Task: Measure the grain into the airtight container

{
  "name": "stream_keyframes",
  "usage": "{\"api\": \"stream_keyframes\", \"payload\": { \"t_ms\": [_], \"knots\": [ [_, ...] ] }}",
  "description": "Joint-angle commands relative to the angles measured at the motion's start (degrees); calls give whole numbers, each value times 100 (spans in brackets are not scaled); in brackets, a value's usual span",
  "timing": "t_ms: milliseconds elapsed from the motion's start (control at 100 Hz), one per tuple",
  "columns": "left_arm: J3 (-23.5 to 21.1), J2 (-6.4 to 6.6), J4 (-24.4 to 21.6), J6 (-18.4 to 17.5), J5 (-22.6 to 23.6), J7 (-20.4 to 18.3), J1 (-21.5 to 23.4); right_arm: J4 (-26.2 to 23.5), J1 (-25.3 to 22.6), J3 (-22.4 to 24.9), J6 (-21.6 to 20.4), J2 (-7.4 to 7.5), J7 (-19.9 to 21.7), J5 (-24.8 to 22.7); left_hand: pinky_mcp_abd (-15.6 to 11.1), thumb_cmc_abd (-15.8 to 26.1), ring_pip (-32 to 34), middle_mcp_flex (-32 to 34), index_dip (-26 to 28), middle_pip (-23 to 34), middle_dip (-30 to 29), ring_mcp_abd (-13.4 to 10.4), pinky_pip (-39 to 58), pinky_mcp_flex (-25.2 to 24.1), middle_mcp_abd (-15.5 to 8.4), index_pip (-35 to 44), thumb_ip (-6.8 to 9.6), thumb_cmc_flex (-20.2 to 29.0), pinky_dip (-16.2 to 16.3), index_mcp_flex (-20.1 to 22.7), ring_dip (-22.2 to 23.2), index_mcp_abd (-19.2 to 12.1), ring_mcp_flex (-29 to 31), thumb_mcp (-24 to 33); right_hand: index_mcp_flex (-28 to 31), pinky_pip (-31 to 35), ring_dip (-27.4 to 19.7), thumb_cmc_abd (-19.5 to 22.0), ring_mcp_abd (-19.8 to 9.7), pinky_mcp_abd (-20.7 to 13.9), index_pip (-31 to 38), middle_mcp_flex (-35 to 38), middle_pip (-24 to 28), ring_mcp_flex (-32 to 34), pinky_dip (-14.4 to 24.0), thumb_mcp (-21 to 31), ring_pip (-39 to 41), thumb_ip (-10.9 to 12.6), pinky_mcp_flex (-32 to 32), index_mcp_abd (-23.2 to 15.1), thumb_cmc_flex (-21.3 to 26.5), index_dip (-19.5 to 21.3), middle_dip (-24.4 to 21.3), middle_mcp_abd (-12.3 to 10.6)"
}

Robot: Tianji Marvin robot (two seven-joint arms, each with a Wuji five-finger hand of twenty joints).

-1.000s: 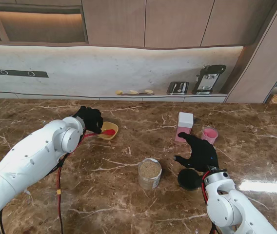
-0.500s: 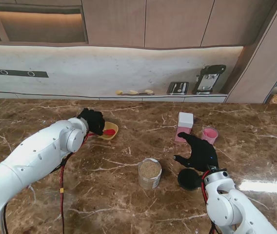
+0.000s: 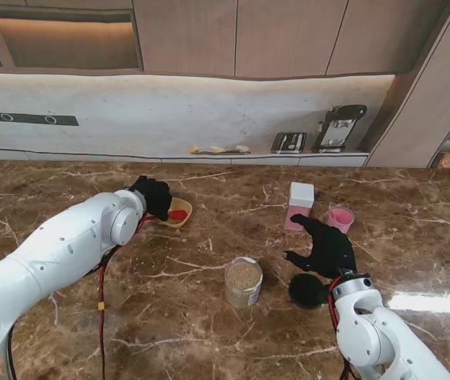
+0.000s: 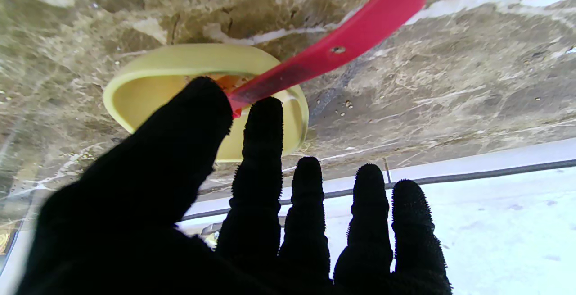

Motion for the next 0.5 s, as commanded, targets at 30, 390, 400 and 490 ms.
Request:
{"api": "stream_keyframes", "payload": {
  "t_ms": [30,390,400,490],
  "knots": [
    [74,-36,103,-41,-33,-22,-68,33,-30,14,-4,-11,104,36,-58,-194,91,59,163,173,83,24,262,-55,-17,426,-124,144,16,-164,-52,-93,4,-116,-14,106,13,73,31,49,-5,-96,-117,-220,7,-43,-79,164,-67,-99,-35,-82,-9,-24],
    [300,-144,339,-51,-176,38,-206,58,-19,19,-33,-17,105,79,-72,-259,144,140,838,218,97,33,594,-62,7,1342,-115,275,49,-507,-52,-376,97,-287,-24,115,30,101,40,54,-12,-110,-112,-210,48,-9,-66,178,-52,-112,-17,-84,-5,-18],
    [302,-145,339,-52,-176,39,-208,58,-19,19,-34,-17,105,80,-73,-257,145,141,850,218,97,32,601,-62,8,1359,-114,277,50,-504,-52,-383,99,-291,-23,115,30,97,40,52,-12,-111,-112,-214,48,-5,-67,178,-52,-114,-16,-84,-5,-19],
    [281,-141,310,-22,-166,42,-192,53,-23,25,-38,-14,135,92,-71,-178,176,212,996,242,100,43,743,-66,7,1552,-92,337,91,-465,-46,-422,160,-258,-33,110,30,112,40,46,-17,-139,-120,-229,54,20,-72,177,-57,-121,-26,-86,-9,-17]
  ]
}}
